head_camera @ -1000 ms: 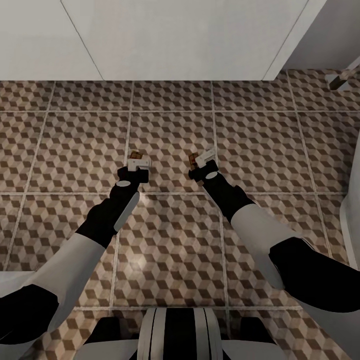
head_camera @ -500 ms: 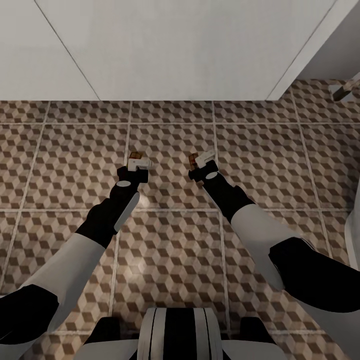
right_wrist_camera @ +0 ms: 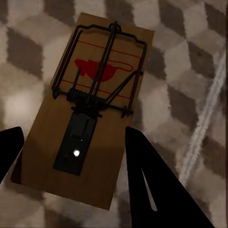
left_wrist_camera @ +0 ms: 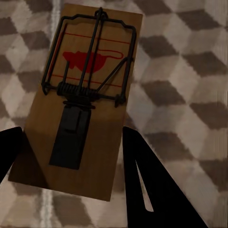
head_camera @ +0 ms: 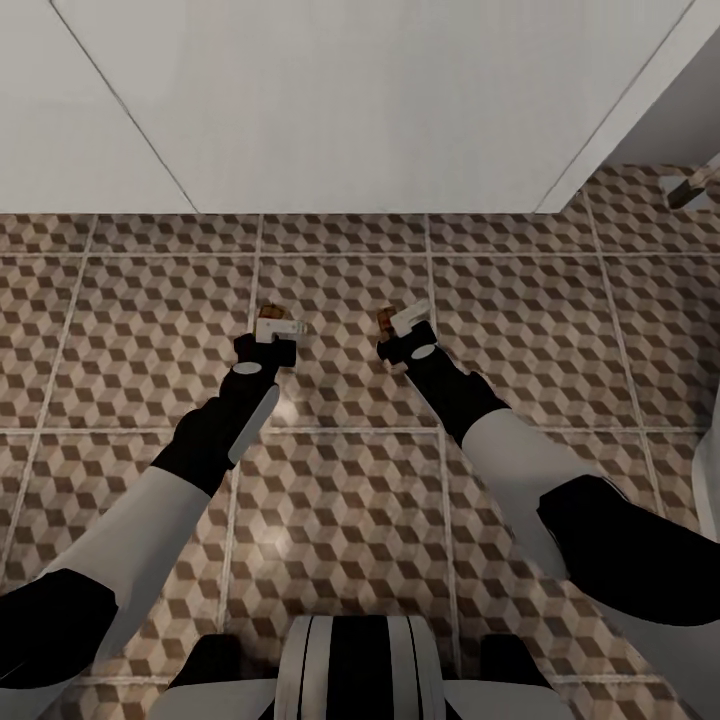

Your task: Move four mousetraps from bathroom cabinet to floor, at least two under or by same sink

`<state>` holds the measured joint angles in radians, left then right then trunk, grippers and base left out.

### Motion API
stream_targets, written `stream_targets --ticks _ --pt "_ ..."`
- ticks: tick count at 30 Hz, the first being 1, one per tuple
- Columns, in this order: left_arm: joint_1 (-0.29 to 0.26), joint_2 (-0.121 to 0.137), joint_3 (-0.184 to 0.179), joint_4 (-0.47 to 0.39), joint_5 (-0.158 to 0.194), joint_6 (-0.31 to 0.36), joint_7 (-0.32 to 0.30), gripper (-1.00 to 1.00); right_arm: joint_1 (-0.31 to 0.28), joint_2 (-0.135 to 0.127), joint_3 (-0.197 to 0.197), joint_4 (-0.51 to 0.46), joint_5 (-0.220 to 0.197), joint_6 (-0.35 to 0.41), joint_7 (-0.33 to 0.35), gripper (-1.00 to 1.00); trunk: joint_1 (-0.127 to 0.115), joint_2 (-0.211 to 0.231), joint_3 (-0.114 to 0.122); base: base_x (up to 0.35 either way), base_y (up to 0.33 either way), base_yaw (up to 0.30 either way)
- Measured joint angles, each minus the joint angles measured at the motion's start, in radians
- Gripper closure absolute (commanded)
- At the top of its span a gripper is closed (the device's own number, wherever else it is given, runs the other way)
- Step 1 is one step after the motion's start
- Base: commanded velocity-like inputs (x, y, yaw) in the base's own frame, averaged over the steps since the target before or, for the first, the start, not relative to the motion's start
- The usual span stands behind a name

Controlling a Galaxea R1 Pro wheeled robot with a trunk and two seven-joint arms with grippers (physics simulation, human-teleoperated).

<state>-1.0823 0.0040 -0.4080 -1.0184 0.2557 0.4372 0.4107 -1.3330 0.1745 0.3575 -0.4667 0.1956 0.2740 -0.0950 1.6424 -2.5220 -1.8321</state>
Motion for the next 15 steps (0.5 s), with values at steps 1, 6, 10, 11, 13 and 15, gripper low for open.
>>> stream_targets --ticks 1,6,10,11,13,15 --pt "0.000 0.000 0.000 0.000 0.000 0.000 0.000 1.00 0.000 0.000 0.000 0.000 0.000 0.000 0.000 1.00 0.000 0.000 0.000 0.256 0.000 0.000" --pt "0.000 0.000 0.000 0.002 0.000 0.000 0.000 1.00 0.000 0.000 0.000 0.000 0.001 0.000 0.001 1.00 0.000 0.000 0.000 0.214 0.000 0.000" --pt "0.000 0.000 0.000 0.002 0.000 0.000 0.000 1.00 0.000 0.000 0.000 0.000 0.001 0.000 0.001 1.00 0.000 0.000 0.000 0.047 0.000 0.000" --pt "0.000 0.000 0.000 0.002 0.000 0.000 0.000 1.00 0.000 0.000 0.000 0.001 0.000 0.000 0.001 1.00 0.000 0.000 0.000 0.016 0.000 0.000" --pt "0.000 0.000 0.000 0.003 0.000 0.000 0.000 1.00 0.000 0.000 0.000 0.001 0.000 -0.001 0.001 1.00 0.000 0.000 0.000 0.008 0.000 0.000" --pt "0.000 0.000 0.000 0.003 0.000 0.000 0.000 1.00 0.000 0.000 0.000 0.001 0.000 -0.001 0.002 1.00 0.000 0.000 0.000 0.021 0.000 0.000"
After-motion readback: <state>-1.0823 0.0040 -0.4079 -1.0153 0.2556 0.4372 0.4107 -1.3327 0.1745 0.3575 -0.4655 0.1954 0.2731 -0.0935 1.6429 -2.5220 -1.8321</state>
